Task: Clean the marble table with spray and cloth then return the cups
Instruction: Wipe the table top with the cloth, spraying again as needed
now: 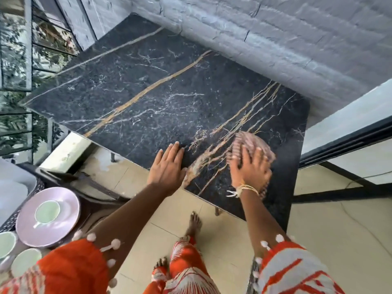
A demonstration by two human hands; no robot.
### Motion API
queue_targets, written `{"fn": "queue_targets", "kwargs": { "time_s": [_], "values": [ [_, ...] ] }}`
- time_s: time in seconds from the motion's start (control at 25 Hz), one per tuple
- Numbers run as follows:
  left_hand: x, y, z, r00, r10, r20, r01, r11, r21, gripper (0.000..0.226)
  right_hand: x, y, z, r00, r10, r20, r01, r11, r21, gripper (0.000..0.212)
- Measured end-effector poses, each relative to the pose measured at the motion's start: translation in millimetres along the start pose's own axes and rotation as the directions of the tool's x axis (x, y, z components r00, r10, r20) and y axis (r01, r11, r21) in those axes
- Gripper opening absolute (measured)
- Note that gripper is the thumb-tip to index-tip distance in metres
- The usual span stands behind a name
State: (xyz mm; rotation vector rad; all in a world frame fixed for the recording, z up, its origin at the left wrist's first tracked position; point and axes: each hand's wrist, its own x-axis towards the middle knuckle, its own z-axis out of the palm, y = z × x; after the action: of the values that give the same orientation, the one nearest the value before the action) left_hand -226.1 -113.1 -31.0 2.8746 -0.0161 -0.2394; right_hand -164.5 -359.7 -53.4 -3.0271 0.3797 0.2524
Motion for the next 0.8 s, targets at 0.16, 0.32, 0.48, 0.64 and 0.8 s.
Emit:
{"fn": "queue_targets", "kwargs": {
  "time_s": [0.16,0.32,0.48,0.64,0.8],
  "values": [
    [51,20,-1,0.987,0.033,0.158,-0.043,0.997,0.063,0.075,22,41,-7,0.947,0.318,0.043,-0.32,0.944,0.075,0.063],
    [108,30,-4,0.981,-0.009,0.194,0.0,0.999,0.05,0.084,58,-27,-10,0.897,0.437,0.068,-0.442,0.884,0.152,0.063],
    [135,40,5,0.952,-0.06,0.299,0.039,0.996,0.078,0.093,92,-105,-8,0.993,-0.114,-0.009,0.114,0.991,0.07,0.06],
    [137,42,7,0.943,-0.076,0.325,0.051,0.995,0.087,0.095,137,-94,-16,0.8,-0.599,0.031,0.599,0.798,-0.067,0.055],
    [139,52,-2,0.932,-0.108,0.346,0.054,0.985,0.161,0.097,199,-22,-29,0.942,-0.337,0.008,0.336,0.939,-0.067,0.06]
  ]
}}
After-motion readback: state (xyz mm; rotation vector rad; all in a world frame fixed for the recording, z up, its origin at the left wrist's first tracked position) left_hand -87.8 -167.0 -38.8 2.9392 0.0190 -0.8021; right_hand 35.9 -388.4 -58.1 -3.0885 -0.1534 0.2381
